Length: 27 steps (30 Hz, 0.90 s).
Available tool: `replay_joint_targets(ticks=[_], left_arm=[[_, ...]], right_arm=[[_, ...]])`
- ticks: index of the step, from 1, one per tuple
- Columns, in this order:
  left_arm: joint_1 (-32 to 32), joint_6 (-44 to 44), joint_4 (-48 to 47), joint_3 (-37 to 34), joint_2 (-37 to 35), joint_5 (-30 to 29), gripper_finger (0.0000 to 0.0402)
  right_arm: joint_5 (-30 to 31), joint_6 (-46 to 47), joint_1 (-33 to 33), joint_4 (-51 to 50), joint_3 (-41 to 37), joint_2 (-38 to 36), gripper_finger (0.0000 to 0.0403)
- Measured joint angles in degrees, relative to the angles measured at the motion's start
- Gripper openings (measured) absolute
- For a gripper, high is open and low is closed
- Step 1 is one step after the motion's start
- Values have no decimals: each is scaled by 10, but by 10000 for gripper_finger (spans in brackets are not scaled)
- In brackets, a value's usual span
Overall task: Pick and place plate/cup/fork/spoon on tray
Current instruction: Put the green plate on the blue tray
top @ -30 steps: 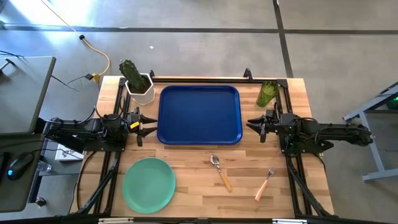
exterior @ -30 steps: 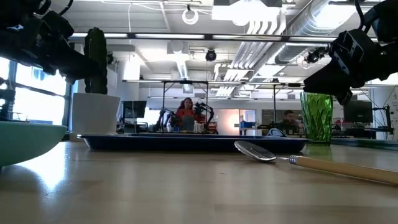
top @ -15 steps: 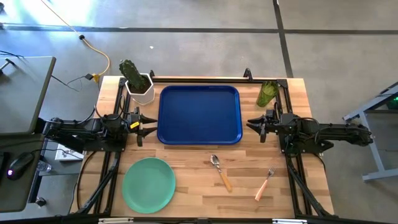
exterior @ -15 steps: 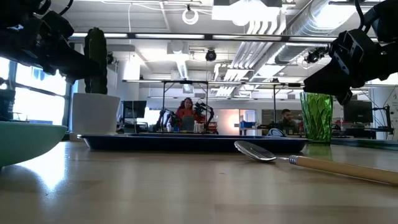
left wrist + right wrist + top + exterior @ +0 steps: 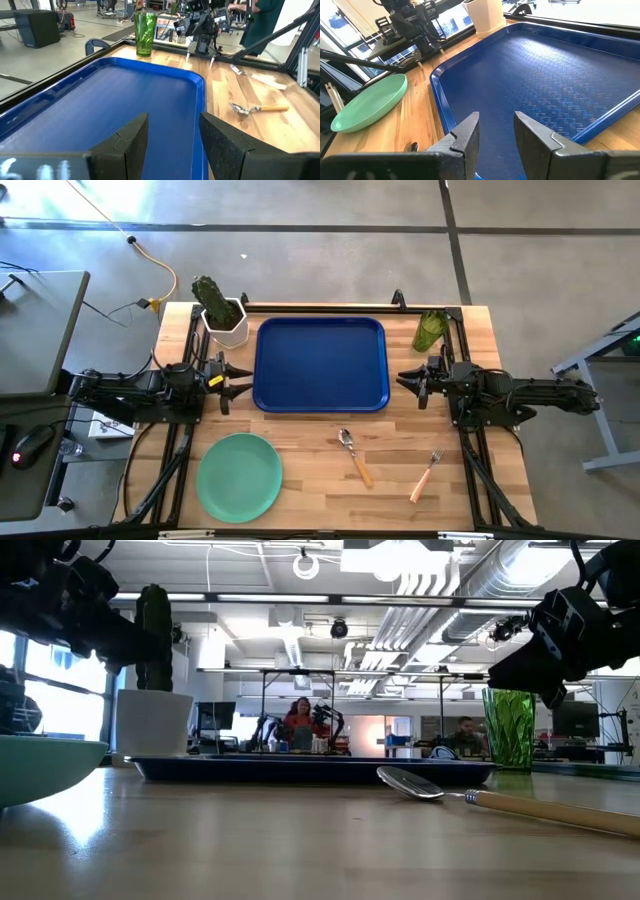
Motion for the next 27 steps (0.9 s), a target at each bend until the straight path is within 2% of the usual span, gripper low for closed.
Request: replay_joint_targets(ticks=[8, 19, 23, 27], left_arm=[[0, -31, 32, 0, 0, 0, 165], [0, -13, 65, 0, 0, -25, 165], [0, -20, 118, 0, 0, -23, 165], [0, -21, 177, 0, 0, 3, 165]], right_arm=[[0, 0, 0, 0, 0, 0, 113], [0, 0, 0, 0, 0, 0, 113], [0, 0, 0, 0, 0, 0, 113], [0, 0, 0, 0, 0, 0, 113]])
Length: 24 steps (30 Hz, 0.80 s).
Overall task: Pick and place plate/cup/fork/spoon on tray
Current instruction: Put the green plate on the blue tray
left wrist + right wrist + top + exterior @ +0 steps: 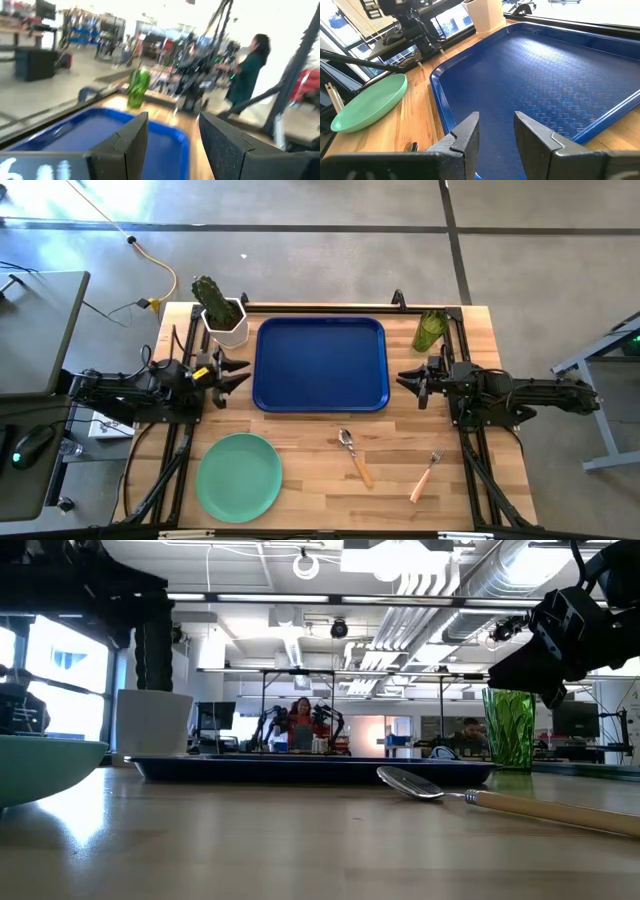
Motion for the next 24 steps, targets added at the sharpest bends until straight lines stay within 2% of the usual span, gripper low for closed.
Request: replay_joint_targets(ticks=[4, 13, 18, 24], left_arm=[[0, 1, -1, 15, 0, 17, 165], [0, 80, -108, 118, 26, 17, 165], [0, 110, -155, 179, 63, 17, 165], [0, 101, -227, 269, 132, 19, 165]], right_arm=[[0, 0, 0, 0, 0, 0, 113], [0, 0, 0, 0, 0, 0, 113], [0, 0, 0, 0, 0, 0, 113], [0, 0, 0, 0, 0, 0, 113]])
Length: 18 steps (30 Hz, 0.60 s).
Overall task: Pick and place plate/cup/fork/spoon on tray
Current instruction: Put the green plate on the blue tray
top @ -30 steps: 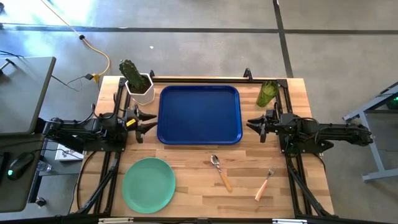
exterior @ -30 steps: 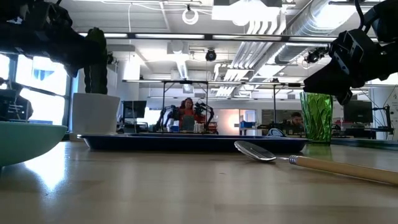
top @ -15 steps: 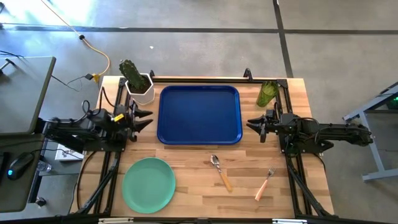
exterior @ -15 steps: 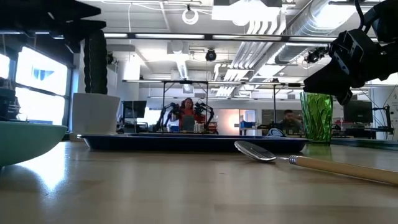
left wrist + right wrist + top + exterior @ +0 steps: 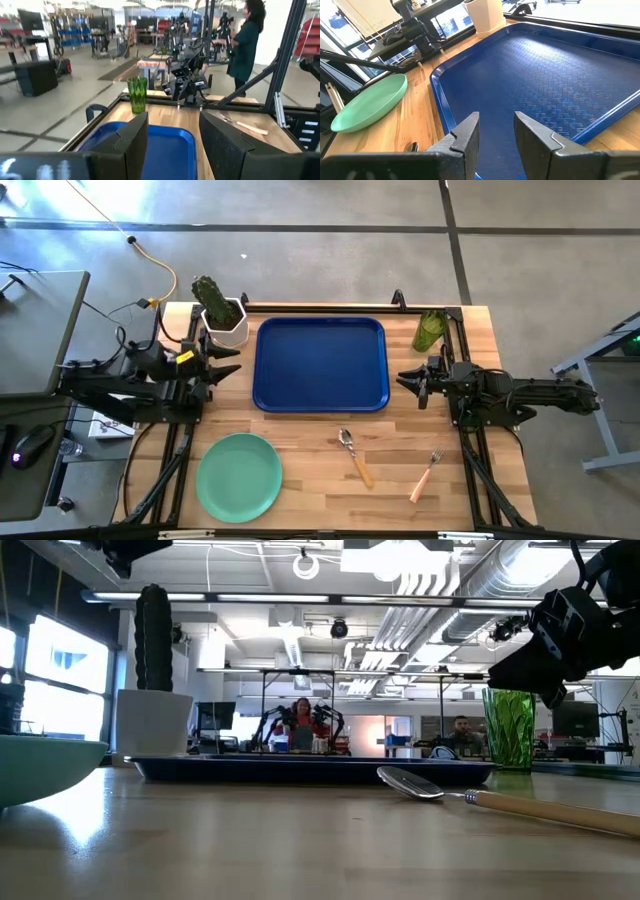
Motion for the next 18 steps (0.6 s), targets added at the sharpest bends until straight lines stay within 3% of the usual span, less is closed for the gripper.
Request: replay_joint_targets(ticks=[9, 18], left_arm=[[0, -22, -175, 149, 132, 16, 165], [0, -54, -236, 232, 238, 60, 165]], right_arm=[[0, 0, 0, 0, 0, 0, 113], [0, 0, 0, 0, 0, 0, 113]])
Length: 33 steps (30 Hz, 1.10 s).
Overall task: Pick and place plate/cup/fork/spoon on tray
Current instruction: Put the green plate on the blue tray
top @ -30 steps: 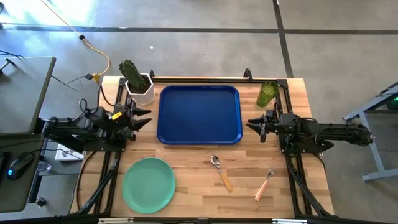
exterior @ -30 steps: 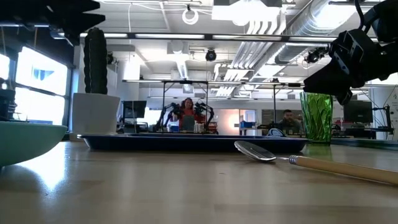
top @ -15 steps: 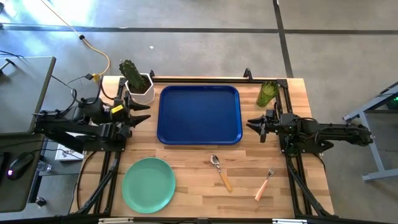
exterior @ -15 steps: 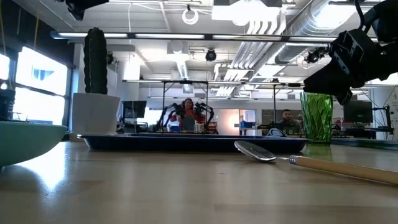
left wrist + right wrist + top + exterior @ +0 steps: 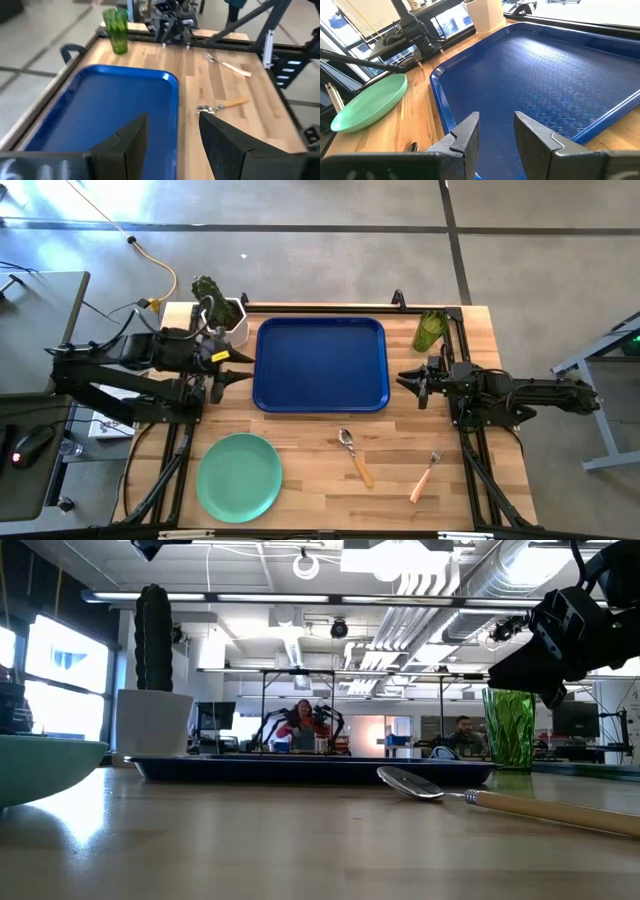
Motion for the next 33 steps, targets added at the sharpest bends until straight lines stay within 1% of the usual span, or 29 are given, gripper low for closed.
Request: replay_joint_targets(ticks=[7, 12, 20, 29, 33], left_arm=[[-5, -52, -4, 12, 55, 47, 165], [-21, -87, -9, 12, 92, 48, 165], [-54, -110, -29, 12, 149, 49, 165], [-102, -112, -90, 12, 199, 49, 165], [-122, -112, -103, 12, 221, 49, 165]], right_arm=[[0, 0, 0, 0, 0, 0, 113], [0, 0, 0, 0, 0, 0, 113], [0, 0, 0, 0, 0, 0, 113], [0, 0, 0, 0, 0, 0, 113], [0, 0, 0, 0, 0, 0, 113]])
